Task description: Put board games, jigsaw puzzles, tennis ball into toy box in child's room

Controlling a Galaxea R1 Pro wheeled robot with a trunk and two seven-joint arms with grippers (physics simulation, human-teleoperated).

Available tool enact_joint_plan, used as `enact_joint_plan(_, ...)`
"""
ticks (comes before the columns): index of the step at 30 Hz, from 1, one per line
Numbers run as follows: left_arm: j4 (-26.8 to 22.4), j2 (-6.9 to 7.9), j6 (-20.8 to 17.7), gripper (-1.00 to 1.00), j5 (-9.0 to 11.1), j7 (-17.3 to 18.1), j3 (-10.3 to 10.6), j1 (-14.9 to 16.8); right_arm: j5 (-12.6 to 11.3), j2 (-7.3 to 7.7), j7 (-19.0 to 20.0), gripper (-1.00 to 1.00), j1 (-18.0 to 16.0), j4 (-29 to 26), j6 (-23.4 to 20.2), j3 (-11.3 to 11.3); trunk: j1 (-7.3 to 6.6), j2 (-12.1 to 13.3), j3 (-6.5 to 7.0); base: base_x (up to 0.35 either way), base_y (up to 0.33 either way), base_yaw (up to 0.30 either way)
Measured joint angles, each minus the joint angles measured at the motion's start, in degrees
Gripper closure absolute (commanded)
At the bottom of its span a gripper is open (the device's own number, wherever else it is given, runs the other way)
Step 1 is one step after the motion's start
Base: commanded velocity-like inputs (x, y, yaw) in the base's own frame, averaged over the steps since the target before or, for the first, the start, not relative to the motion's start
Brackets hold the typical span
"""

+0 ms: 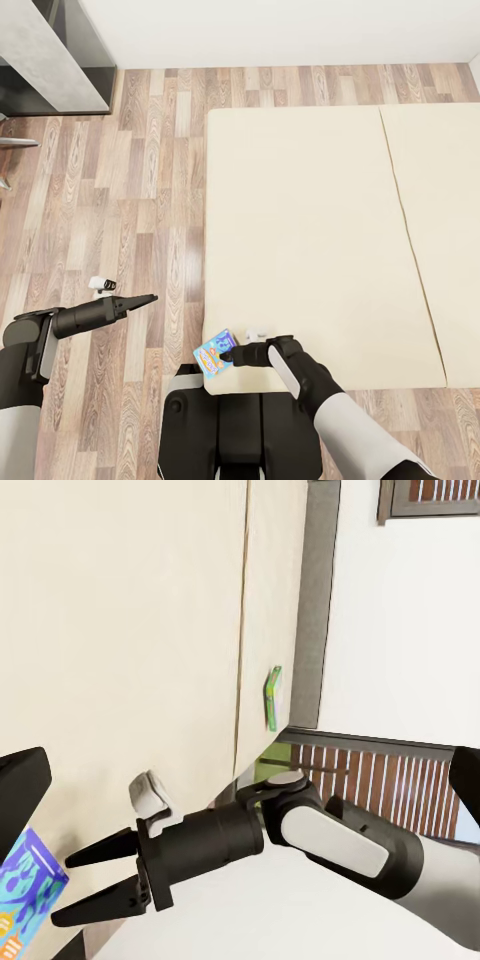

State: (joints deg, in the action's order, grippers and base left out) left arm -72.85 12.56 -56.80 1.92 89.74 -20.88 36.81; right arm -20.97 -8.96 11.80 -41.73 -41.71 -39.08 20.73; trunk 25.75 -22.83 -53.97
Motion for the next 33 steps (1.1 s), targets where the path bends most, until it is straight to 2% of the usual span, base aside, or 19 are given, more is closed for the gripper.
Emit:
enact_joint_plan(6, 0.0, -0.01, 0.0, -1.0, 0.0, 0.0, 0.0, 0.0, 0.0, -0.24, 0.5, -1.0, 0.0, -0.1, 2.1, 0.1, 0.0, 0.0, 0.0, 0.0, 0.0, 0.0)
enact_joint_plan(15, 0.0, 0.0, 0.0, -1.0, 0.0, 0.0, 0.0, 0.0, 0.6, -0.28, 5.7, -1.0, 0.0, -0.1, 3.5, 0.1, 0.0, 0.0, 0.0, 0.0, 0.0, 0.0)
enact_joint_plan(33, 0.1, 0.0, -0.1, -1.0, 0.0, 0.0, 0.0, 0.0, 0.7, -0.28, 6.0, -1.0, 0.0, -0.1, 3.5, 0.1, 0.0, 0.0, 0.0, 0.0, 0.0, 0.0)
